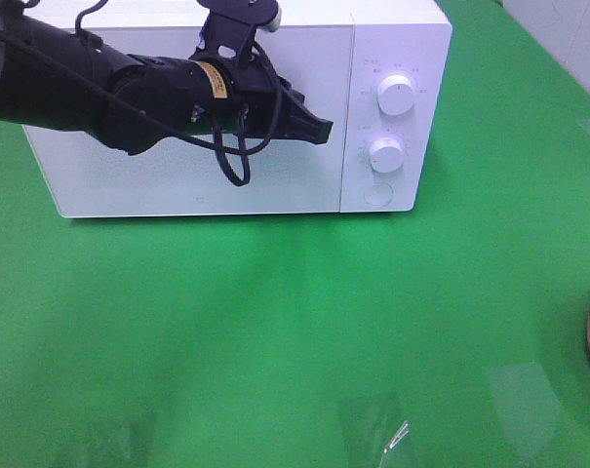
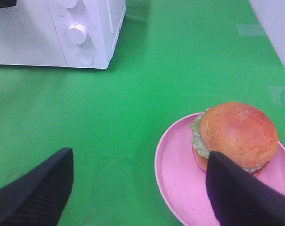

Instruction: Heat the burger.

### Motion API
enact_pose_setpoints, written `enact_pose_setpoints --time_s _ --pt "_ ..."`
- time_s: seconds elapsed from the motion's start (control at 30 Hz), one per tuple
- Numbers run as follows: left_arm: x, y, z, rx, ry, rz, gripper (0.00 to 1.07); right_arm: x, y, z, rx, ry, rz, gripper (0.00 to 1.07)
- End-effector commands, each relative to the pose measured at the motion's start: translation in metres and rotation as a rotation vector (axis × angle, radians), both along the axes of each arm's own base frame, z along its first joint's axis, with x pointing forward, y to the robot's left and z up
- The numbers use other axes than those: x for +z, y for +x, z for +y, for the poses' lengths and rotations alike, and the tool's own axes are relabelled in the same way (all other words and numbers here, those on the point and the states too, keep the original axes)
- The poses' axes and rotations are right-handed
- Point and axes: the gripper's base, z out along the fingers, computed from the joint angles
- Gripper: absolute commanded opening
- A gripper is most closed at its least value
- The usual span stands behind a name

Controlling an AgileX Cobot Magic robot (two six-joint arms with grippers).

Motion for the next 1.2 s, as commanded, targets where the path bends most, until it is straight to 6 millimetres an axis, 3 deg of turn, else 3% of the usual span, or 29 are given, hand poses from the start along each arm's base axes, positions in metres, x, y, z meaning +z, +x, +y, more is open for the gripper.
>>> enact_pose_setpoints --time_s 0.03,0.13,0.17,0.2,0.23,0.27,0.3,0.33,0.37,0.4,0.43,0.47,0.53,0.57,0.6,0.77,0.83,0.97,1.1,1.13,1.2 --pt "0.022 -0.005 -0.012 -0.007 -0.071 -0.033 0.0 0.001 -0.003 0.0 -0.006 0.007 -0.038 0.76" --pt "0.027 -0.017 -0.02 -0.035 -0.044 -0.003 0.0 0.001 -0.003 0.0 -0.006 0.007 -0.038 0.76" --pt "0.033 -0.031 -0.027 -0.062 -0.003 0.041 0.0 0.001 -0.003 0.0 -0.006 0.007 -0.038 0.76" --pt "0.033 -0.031 -0.027 -0.062 -0.003 0.041 0.0 0.001 -0.003 0.0 -0.006 0.007 -0.038 0.76" --pt "0.039 -0.049 -0.033 -0.094 0.049 0.093 0.0 0.001 -0.003 0.0 -0.006 0.007 -0.038 0.76" --pt "0.039 -0.049 -0.033 -0.094 0.049 0.093 0.0 0.001 -0.003 0.0 -0.006 0.007 -0.038 0.76" --pt "0.045 -0.066 -0.038 -0.124 0.101 0.142 0.0 0.001 -0.003 0.0 -0.006 0.007 -0.038 0.76" --pt "0.045 -0.066 -0.038 -0.124 0.101 0.142 0.0 0.001 -0.003 0.0 -0.006 0.007 -0.038 0.76" --pt "0.05 -0.083 -0.042 -0.157 0.152 0.183 0.03 0.001 -0.003 0.0 -0.006 0.007 -0.038 0.76" --pt "0.05 -0.083 -0.042 -0.157 0.152 0.183 0.03 0.001 -0.003 0.0 -0.006 0.007 -0.038 0.76" --pt "0.055 -0.099 -0.044 -0.184 0.202 0.224 0.18 0.001 -0.003 0.0 -0.006 0.007 -0.038 0.76" --pt "0.055 -0.099 -0.044 -0.184 0.202 0.224 0.18 0.001 -0.003 0.0 -0.006 0.007 -0.038 0.76" --pt "0.06 -0.124 -0.048 -0.228 0.272 0.286 0.74 0.001 -0.003 0.0 -0.006 0.007 -0.038 0.76" --pt "0.06 -0.124 -0.048 -0.228 0.272 0.286 0.74 0.001 -0.003 0.0 -0.006 0.007 -0.038 0.76" --pt "0.06 -0.136 -0.048 -0.243 0.318 0.333 1.02 0.001 -0.003 0.0 -0.006 0.007 -0.038 0.76" --pt "0.06 -0.15 -0.043 -0.25 0.386 0.42 1.0 0.001 -0.003 0.0 -0.006 0.007 -0.038 0.76" --pt "0.062 -0.166 -0.032 -0.241 0.451 0.588 1.0 0.001 -0.003 0.0 -0.006 0.007 -0.038 0.76" --pt "0.061 -0.172 -0.022 -0.257 0.554 0.644 1.0 0.001 -0.003 0.0 -0.006 0.007 -0.038 0.76" --pt "0.063 -0.168 -0.008 -0.196 0.585 0.711 1.0 0.001 -0.003 0.0 -0.006 0.007 -0.038 0.76" --pt "0.069 -0.157 0.005 -0.15 0.566 0.728 0.99 0.001 -0.003 0.0 -0.006 0.007 -0.038 0.76" --pt "0.071 -0.15 0.012 -0.125 0.553 0.735 0.99 0.001 -0.003 0.0 -0.006 0.007 -0.038 0.76"
